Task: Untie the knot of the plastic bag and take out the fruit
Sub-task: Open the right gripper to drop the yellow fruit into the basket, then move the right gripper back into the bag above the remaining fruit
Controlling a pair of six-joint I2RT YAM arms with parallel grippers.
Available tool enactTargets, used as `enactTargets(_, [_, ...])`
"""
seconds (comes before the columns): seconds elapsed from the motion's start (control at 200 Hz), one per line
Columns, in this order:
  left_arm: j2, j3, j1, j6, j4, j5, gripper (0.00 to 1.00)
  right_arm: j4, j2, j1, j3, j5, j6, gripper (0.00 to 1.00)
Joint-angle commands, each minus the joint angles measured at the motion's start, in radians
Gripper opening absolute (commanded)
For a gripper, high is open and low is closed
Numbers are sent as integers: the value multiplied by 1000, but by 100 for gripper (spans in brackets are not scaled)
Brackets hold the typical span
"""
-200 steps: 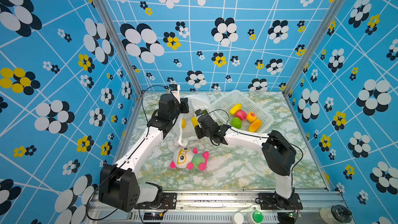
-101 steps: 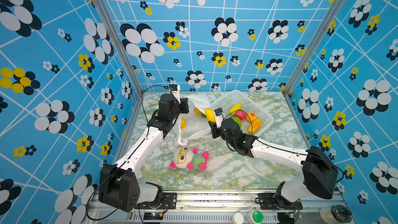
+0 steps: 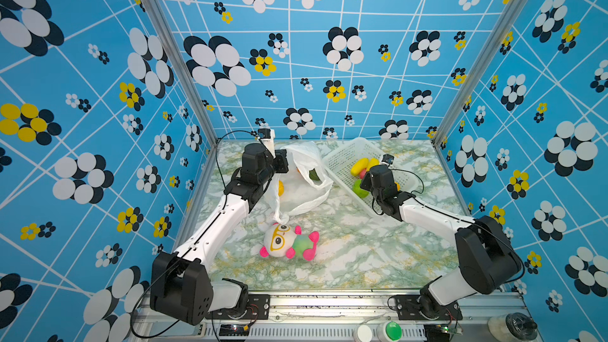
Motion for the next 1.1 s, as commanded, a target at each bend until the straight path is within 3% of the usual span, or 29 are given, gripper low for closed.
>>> enactTargets(0.0, [-24,-15,-6,16,-3,-13,0,-132,76,-30,40,-31,179,15])
enactTargets(0.145, [-24,-14,-4,17,-5,-16,0,-109,122,-36,19,-34,239,14])
enactTargets(0.285, [-24,-14,-6,16,-3,-16,0,-91,136,-36,9,-28,254,22])
enactTargets(0.485, [-24,-14,-5,16,-5,-15,0,-82,118,-36,6,-31,236,55])
enactTargets(0.57, [-26,-14,-5,16,-3,-15,0,-80,99,-36,3,-40,216,64])
enactTargets(0.82, [-26,-15,-5,14,-3,-14,0,-25,13,-32,-53,-36,180,75])
enactTargets(1.095, [-29,-16,-6,15,-3,-11,0,53,-140,50,-109,45,34,75])
